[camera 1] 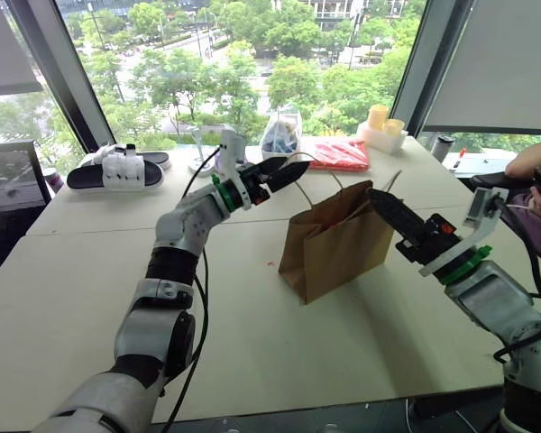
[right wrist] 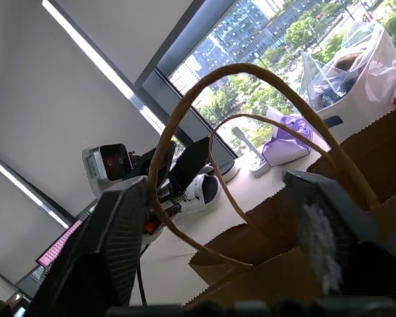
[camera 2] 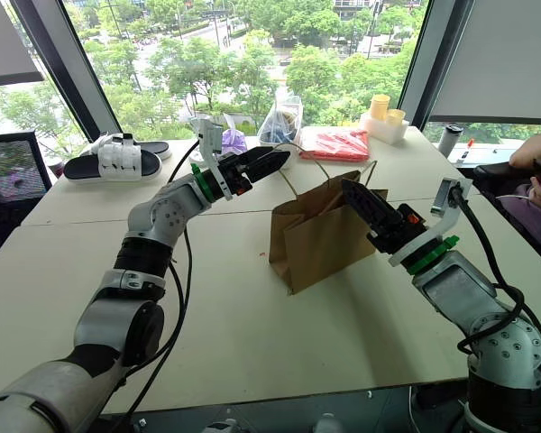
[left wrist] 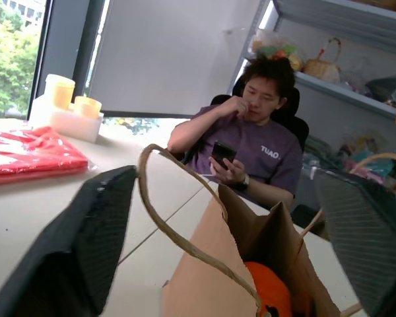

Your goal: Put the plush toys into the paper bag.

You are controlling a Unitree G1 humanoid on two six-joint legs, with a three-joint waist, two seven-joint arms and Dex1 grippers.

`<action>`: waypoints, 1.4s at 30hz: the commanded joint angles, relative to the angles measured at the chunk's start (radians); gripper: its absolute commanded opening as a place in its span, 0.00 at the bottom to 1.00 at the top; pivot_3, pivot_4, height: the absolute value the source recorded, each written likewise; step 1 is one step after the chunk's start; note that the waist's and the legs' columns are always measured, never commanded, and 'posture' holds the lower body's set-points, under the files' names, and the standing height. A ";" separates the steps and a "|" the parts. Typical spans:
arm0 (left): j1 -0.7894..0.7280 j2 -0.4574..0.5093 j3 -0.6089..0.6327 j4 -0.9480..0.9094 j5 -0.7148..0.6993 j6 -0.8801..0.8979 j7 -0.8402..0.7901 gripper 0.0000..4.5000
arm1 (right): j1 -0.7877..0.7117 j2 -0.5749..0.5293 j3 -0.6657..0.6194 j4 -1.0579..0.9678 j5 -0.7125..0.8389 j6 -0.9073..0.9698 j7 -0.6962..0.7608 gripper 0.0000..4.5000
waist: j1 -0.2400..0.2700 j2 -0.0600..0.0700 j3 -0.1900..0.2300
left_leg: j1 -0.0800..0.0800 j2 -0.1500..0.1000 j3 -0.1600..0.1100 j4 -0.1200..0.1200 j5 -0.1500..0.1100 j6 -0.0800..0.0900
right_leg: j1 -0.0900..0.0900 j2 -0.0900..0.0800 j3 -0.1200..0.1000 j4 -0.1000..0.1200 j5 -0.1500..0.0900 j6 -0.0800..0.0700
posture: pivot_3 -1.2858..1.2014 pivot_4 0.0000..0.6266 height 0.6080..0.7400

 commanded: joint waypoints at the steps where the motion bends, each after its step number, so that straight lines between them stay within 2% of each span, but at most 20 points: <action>1: 0.042 0.046 0.029 -0.050 -0.026 0.019 -0.054 0.99 | 0.076 -0.030 -0.074 -0.062 0.030 -0.020 0.071 0.78 | 0.000 0.000 0.000 | 0.000 0.000 0.000 0.000 0.000 0.000 | 0.000 0.000 0.000 0.000 0.000 0.000 | 0.52 0.24 1.00; 6: 0.122 0.123 0.045 -0.113 -0.075 0.114 -0.122 0.99 | 0.224 -0.006 -0.139 -0.122 0.090 -0.051 0.171 0.78 | 0.000 0.000 0.000 | 0.000 0.000 0.000 0.000 0.000 0.001 | 0.000 0.000 0.000 0.000 0.000 0.000 | 0.52 0.24 1.00; 10: 0.150 0.173 0.018 -0.087 -0.012 0.085 -0.129 0.99 | 0.287 -0.018 -0.089 -0.133 0.034 -0.040 0.189 0.78 | 0.001 0.000 0.000 | 0.000 0.000 0.000 0.001 0.000 0.001 | 0.000 0.000 0.000 0.001 0.000 0.000 | 0.52 0.24 1.00; 11: 0.165 0.182 0.008 -0.099 -0.011 0.089 -0.149 0.99 | 0.278 -0.029 -0.032 -0.122 -0.029 -0.022 0.188 0.78 | 0.001 0.000 0.000 | 0.001 0.000 0.000 0.001 0.000 0.001 | 0.000 0.000 0.000 0.001 0.000 0.000 | 0.52 0.24 1.00; 13: 0.199 0.189 -0.017 -0.162 -0.029 0.126 -0.197 1.00 | 0.245 -0.043 0.080 -0.088 -0.159 -0.001 0.189 0.66 | -0.004 0.000 0.000 | 0.001 0.000 0.000 0.001 0.000 0.001 | 0.000 0.000 0.000 0.002 0.000 0.000 | 0.52 0.24 1.00; 14: 0.214 0.188 -0.030 -0.196 -0.042 0.147 -0.220 1.00 | 0.227 -0.038 0.120 -0.077 -0.196 -0.001 0.211 0.57 | -0.002 0.000 0.000 | 0.001 0.000 0.000 0.001 0.000 0.001 | 0.000 0.000 0.000 0.002 0.000 0.000 | 0.52 0.24 1.00; 16: 0.244 0.192 -0.079 -0.269 -0.047 0.172 -0.274 1.00 | 0.184 -0.004 0.155 -0.054 -0.200 -0.013 0.235 0.39 | -0.002 0.000 0.000 | 0.001 0.001 0.000 0.001 0.000 0.000 | 0.000 0.000 0.000 0.002 0.000 0.000 | 0.52 0.24 1.00; 19: 0.259 0.184 -0.125 -0.309 -0.024 0.163 -0.294 1.00 | 0.135 0.010 0.208 -0.011 -0.257 -0.003 0.261 0.06 | 0.003 0.000 0.000 | 0.001 0.001 0.000 0.001 0.000 0.000 | 0.000 0.000 0.000 0.001 0.000 0.000 | 0.52 0.24 1.00; 27: 0.291 0.144 -0.180 -0.383 -0.007 0.128 -0.286 1.00 | 0.019 0.063 0.272 0.151 -0.445 -0.020 0.261 0.06 | 0.000 0.000 0.000 | 0.000 0.001 -0.001 0.001 0.000 0.000 | 0.000 0.000 0.000 0.001 0.000 0.000 | 0.52 0.24 1.00; 31: 0.297 0.103 -0.191 -0.408 0.013 0.106 -0.230 1.00 | -0.013 0.093 0.284 0.186 -0.507 -0.022 0.269 0.06 | 0.001 0.000 0.000 | 0.000 0.001 -0.001 0.001 0.000 0.000 | 0.000 0.000 0.000 0.001 0.000 0.000 | 0.52 0.24 1.00; 36: 0.310 0.054 -0.232 -0.442 0.070 0.063 -0.155 1.00 | -0.006 0.117 0.286 0.167 -0.535 -0.009 0.300 0.06 | 0.001 0.000 0.000 | 0.000 0.000 -0.002 0.001 0.000 0.000 | 0.000 0.000 0.001 0.001 0.000 0.000 | 0.52 0.24 1.00; 41: 0.304 -0.007 -0.243 -0.395 0.127 0.021 -0.062 1.00 | 0.011 0.123 0.279 0.143 -0.543 0.010 0.324 0.06 | 0.002 0.000 0.000 | 0.000 0.000 -0.001 0.001 0.000 0.000 | 0.000 0.000 0.001 0.001 0.000 0.000 | 0.52 0.24 1.00; 42: 0.302 -0.015 -0.243 -0.389 0.133 0.019 -0.051 0.94 | 0.015 0.123 0.278 0.137 -0.541 0.014 0.328 0.05 | 0.001 0.000 0.000 | 0.000 0.000 -0.001 0.001 0.000 0.000 | 0.000 0.000 0.001 0.001 0.000 0.000 | 0.52 0.24 1.00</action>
